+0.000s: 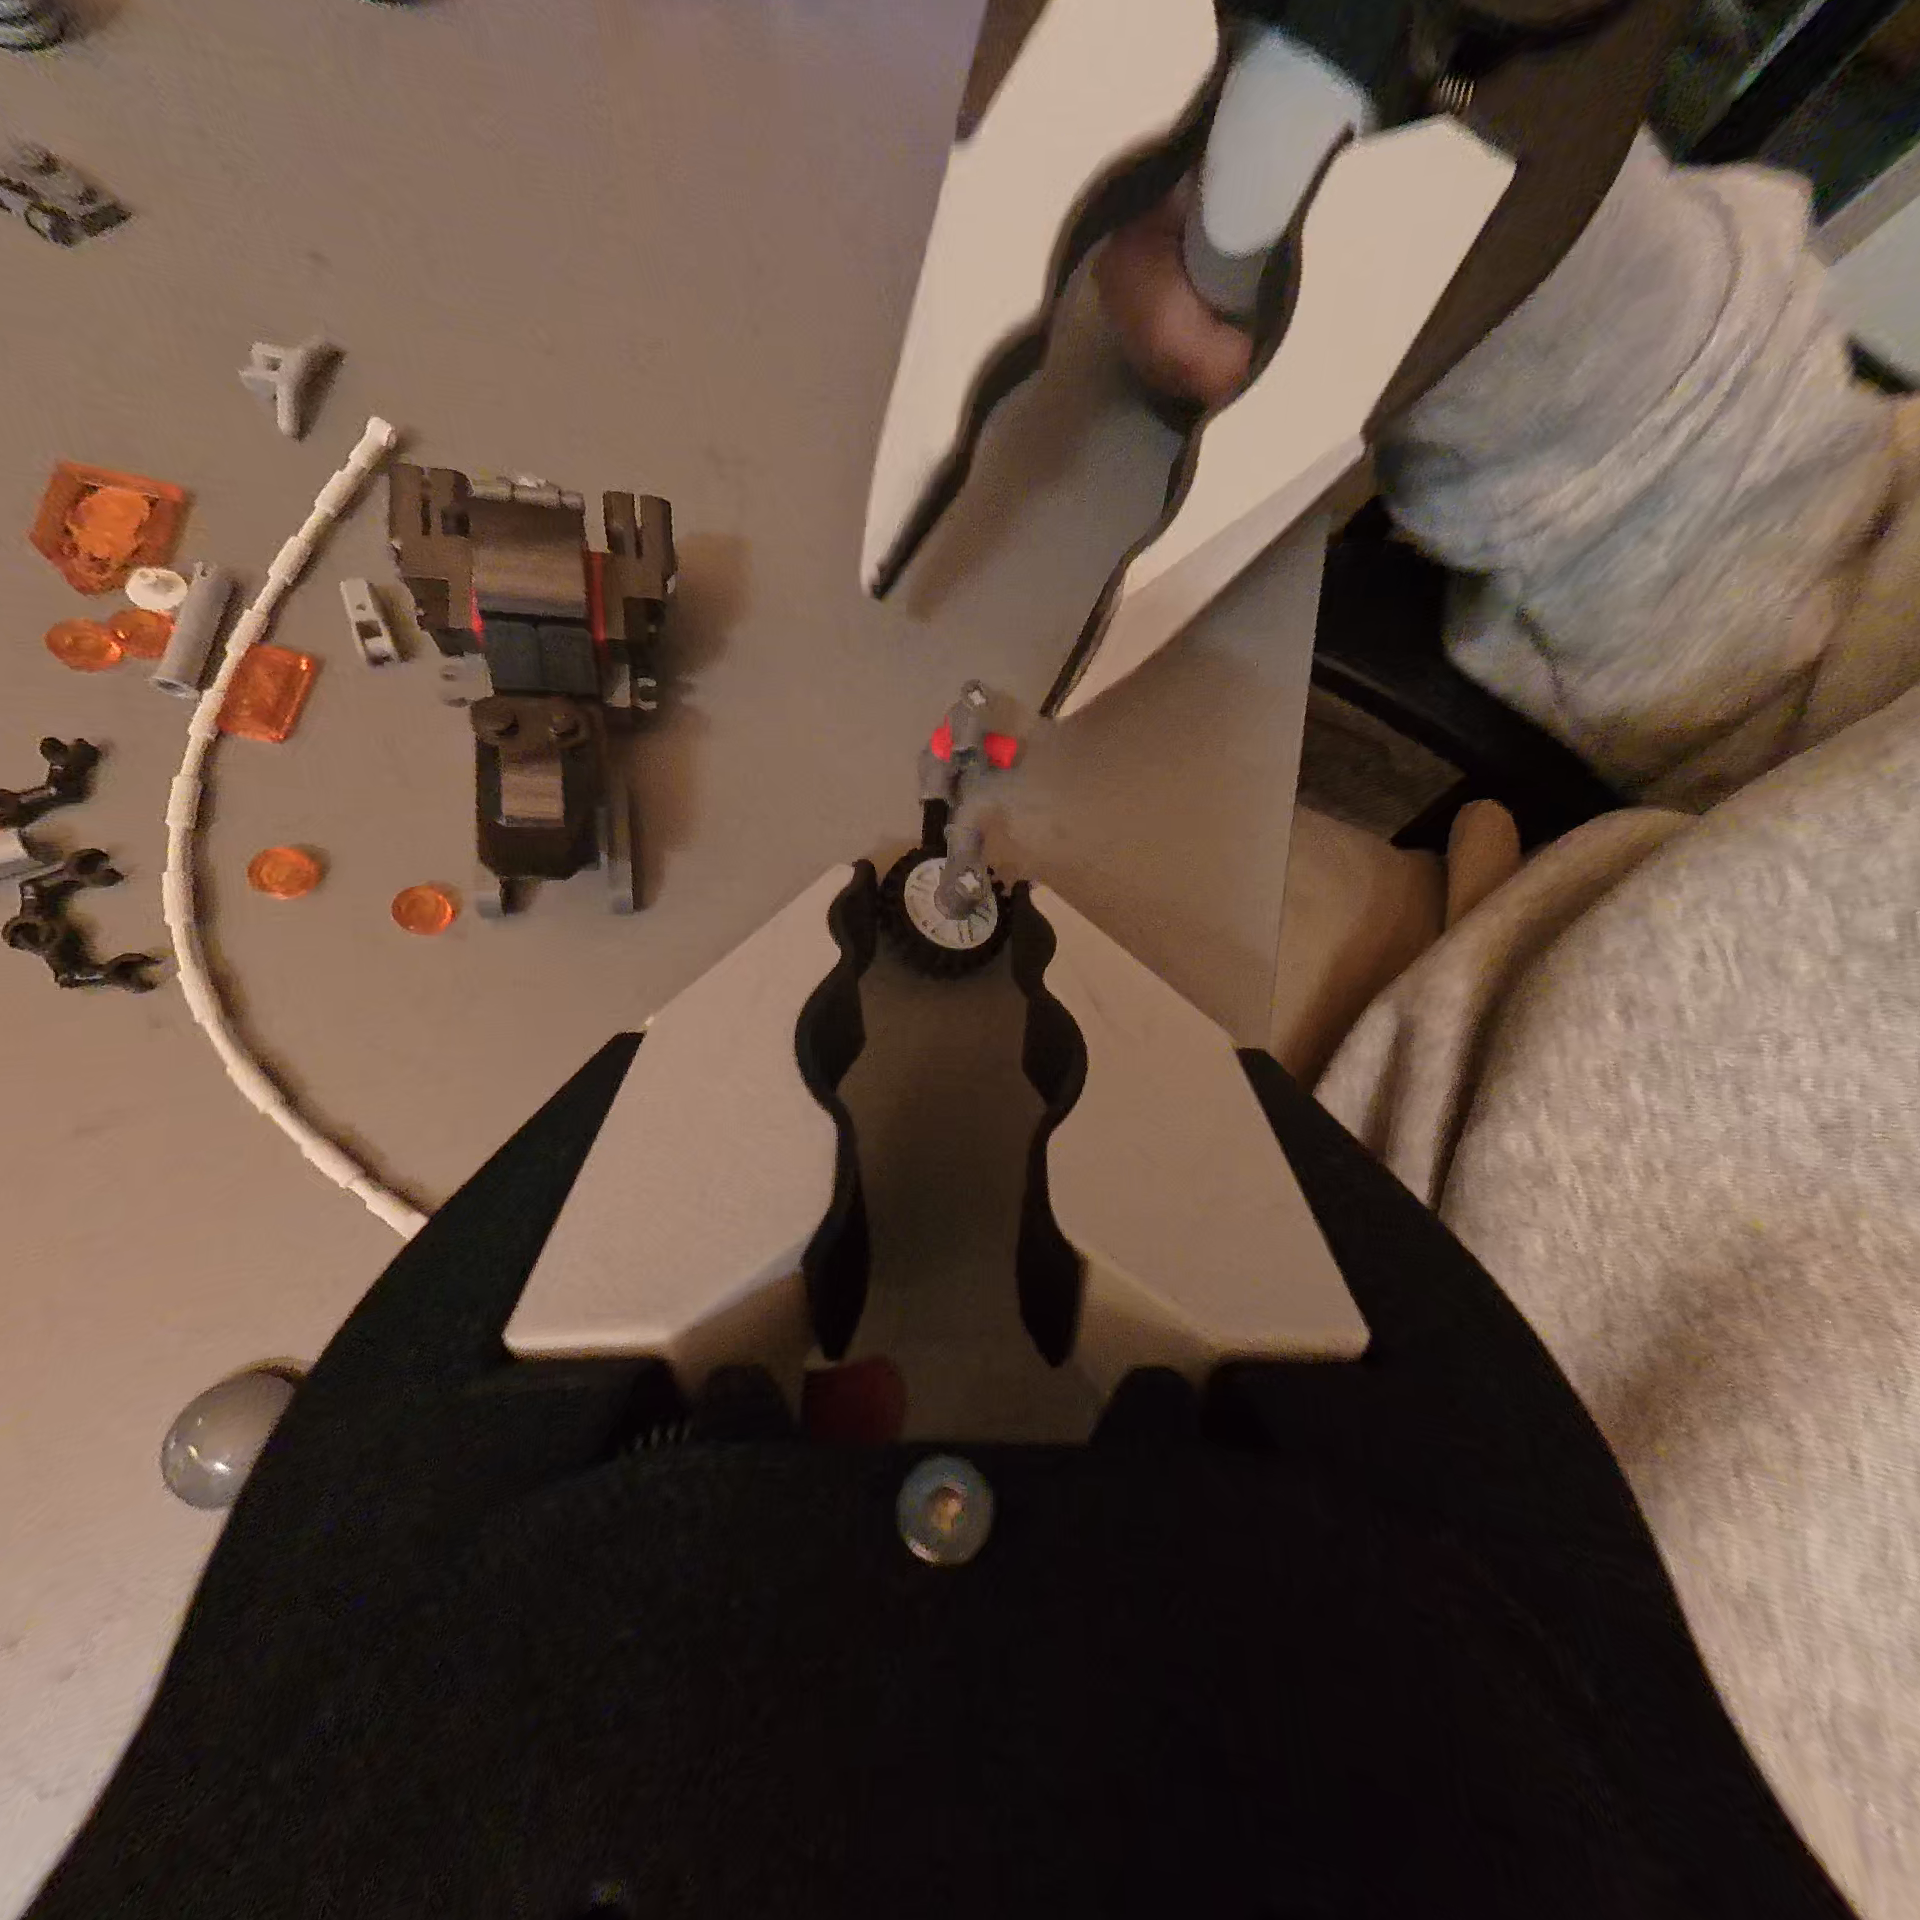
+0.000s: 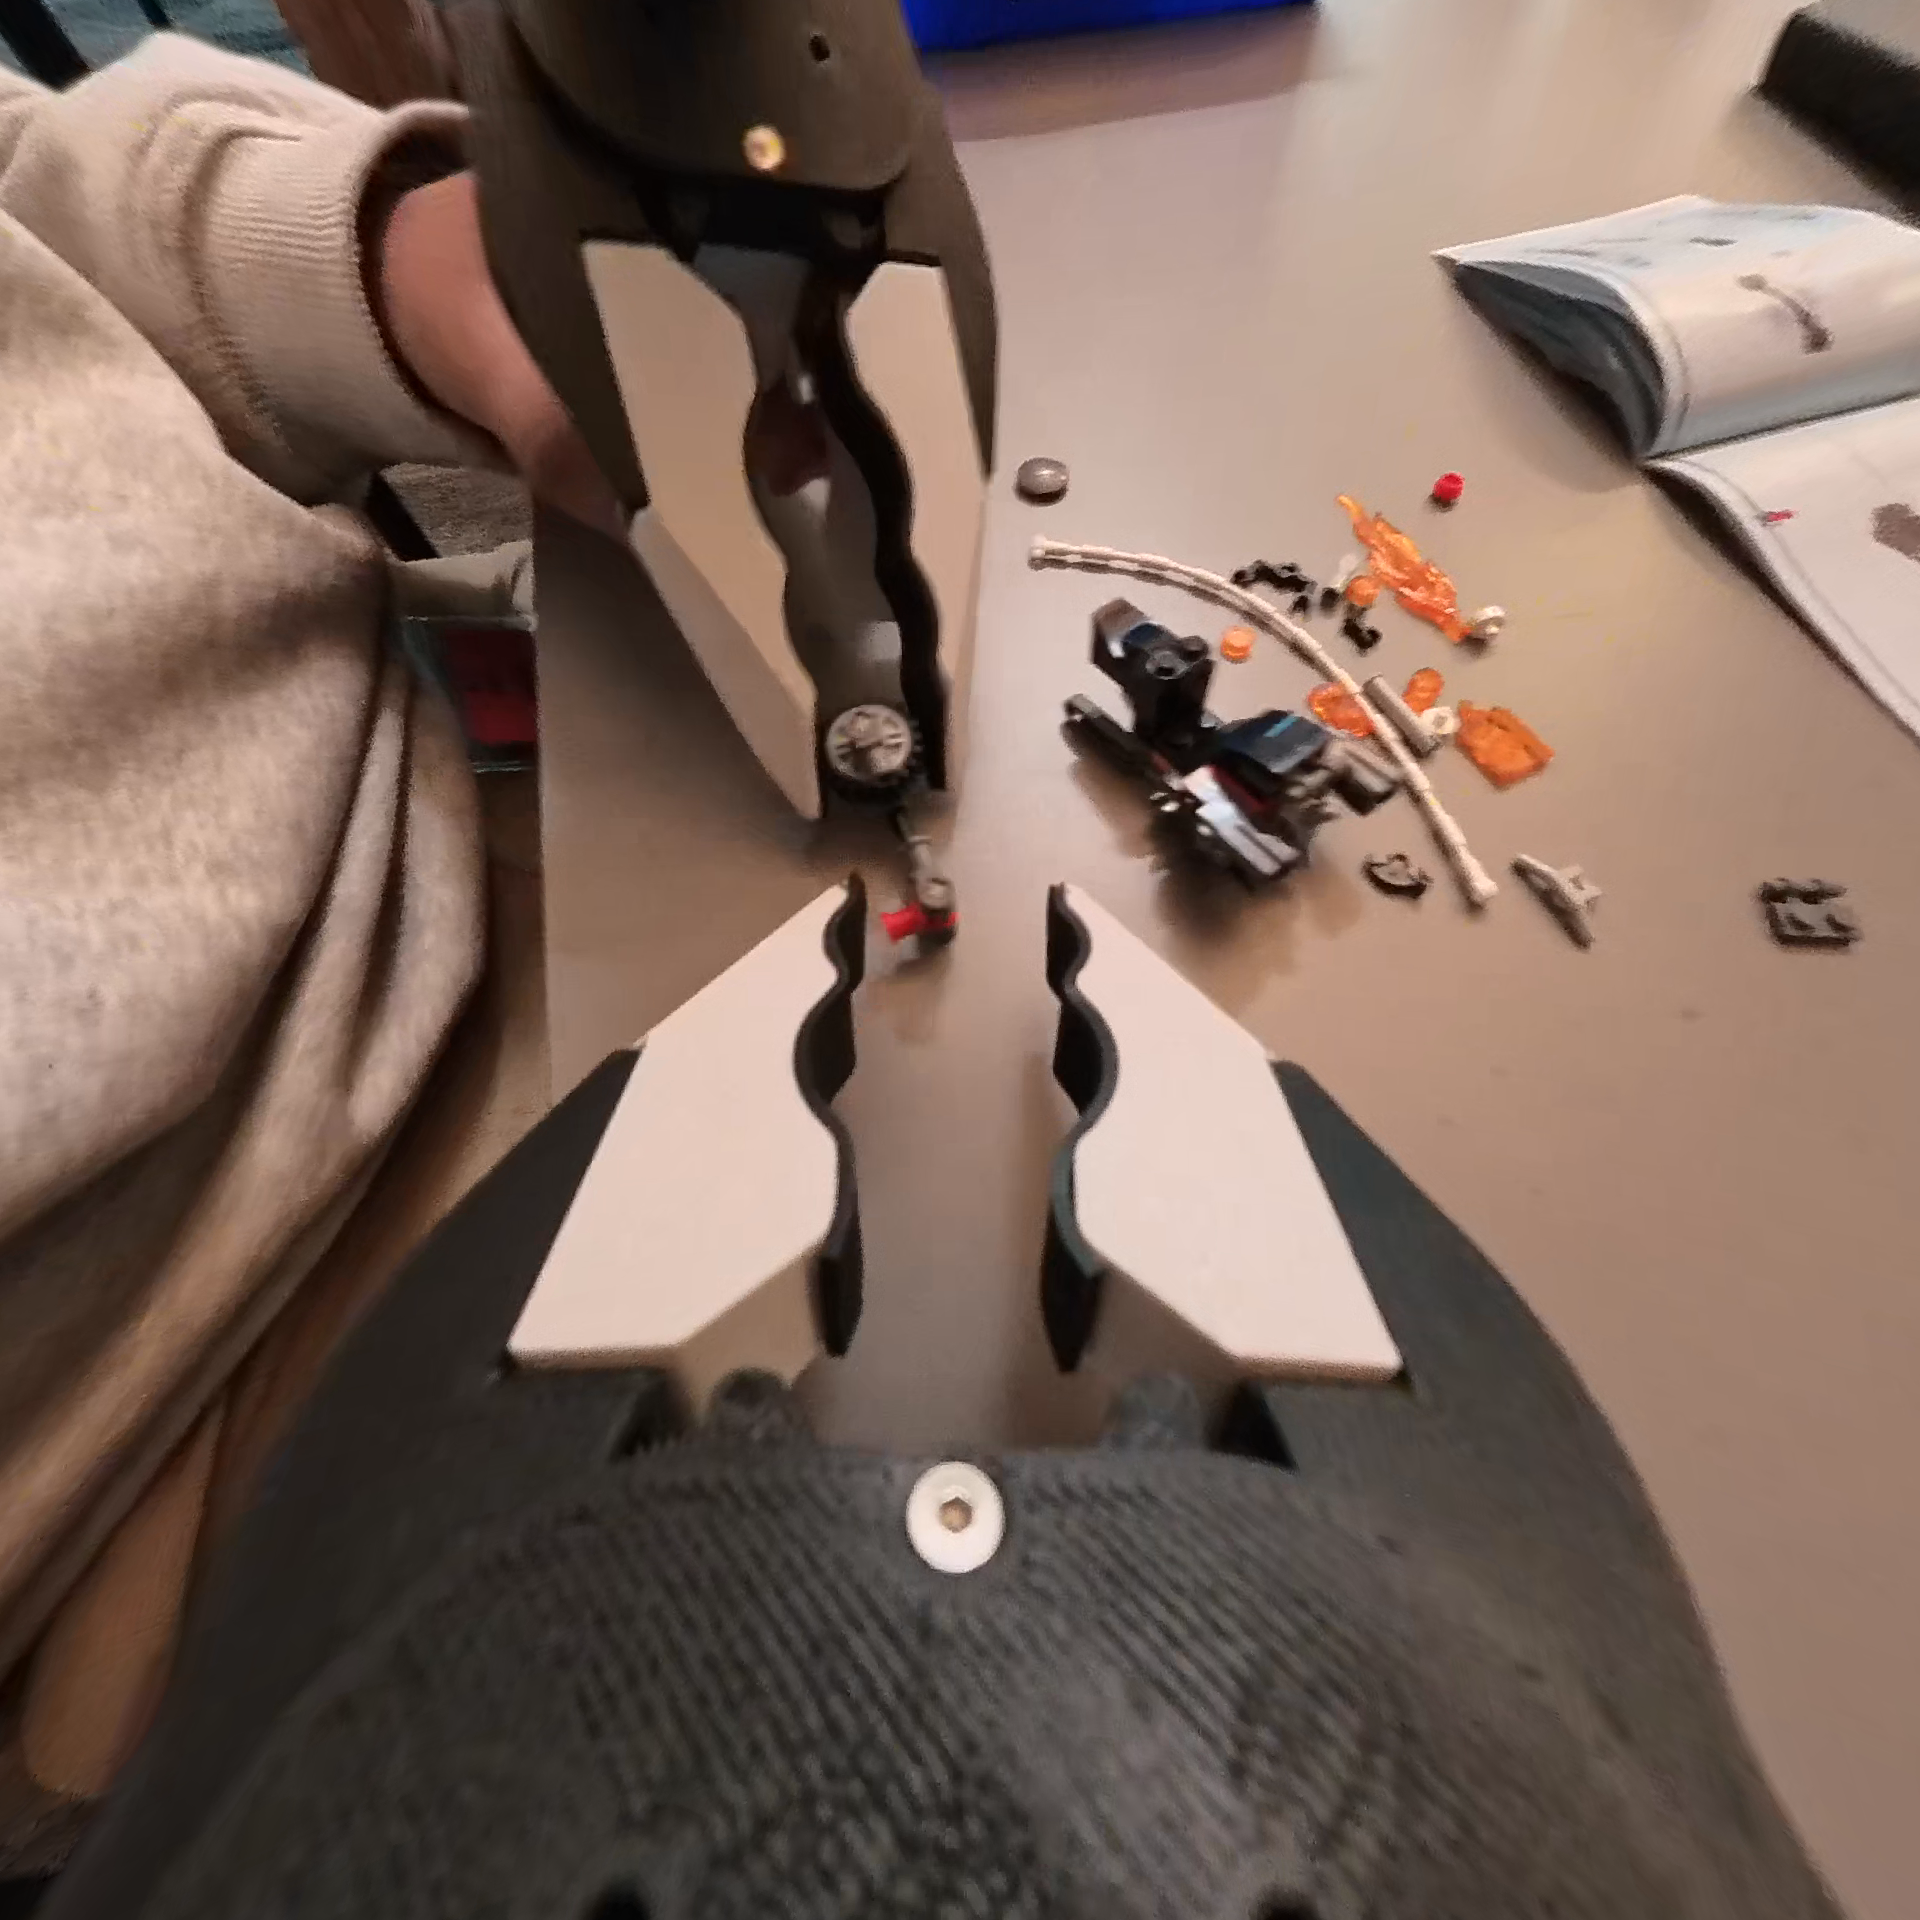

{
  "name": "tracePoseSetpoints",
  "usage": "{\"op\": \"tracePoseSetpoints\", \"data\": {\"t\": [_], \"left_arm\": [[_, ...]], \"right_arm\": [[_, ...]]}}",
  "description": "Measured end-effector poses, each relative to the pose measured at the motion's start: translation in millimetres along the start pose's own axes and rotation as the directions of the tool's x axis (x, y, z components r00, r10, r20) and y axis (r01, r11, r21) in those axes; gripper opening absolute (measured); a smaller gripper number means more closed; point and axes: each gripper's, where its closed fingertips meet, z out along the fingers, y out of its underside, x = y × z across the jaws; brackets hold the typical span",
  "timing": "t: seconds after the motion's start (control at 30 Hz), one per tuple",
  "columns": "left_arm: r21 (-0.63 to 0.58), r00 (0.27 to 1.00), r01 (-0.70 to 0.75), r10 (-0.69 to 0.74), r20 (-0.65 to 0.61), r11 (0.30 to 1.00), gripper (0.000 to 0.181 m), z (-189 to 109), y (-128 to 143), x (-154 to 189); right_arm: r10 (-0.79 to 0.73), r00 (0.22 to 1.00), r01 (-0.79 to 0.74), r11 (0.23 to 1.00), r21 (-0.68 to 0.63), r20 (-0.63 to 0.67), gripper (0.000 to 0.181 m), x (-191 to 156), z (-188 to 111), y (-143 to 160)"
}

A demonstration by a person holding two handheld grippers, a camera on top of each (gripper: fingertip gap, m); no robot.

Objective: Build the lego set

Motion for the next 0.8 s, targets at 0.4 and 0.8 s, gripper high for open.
{"op": "tracePoseSetpoints", "data": {"t": [0.4,0.8], "left_arm": [[0.164,0.975,0.15,-0.118,-0.19,0.975,0.023,-21.4,-17.6,5.3],[0.214,0.963,0.146,-0.09,-0.252,0.966,0.023,-29.3,-22.9,12.8]], "right_arm": [[-0.036,0.999,0.036,0.999,0.041,0.022,0.023,-17.2,7.0,-11.2],[0.001,1.0,-0.003,0.996,0.091,0.024,0.01,-13.7,2.5,-17.6]]}}
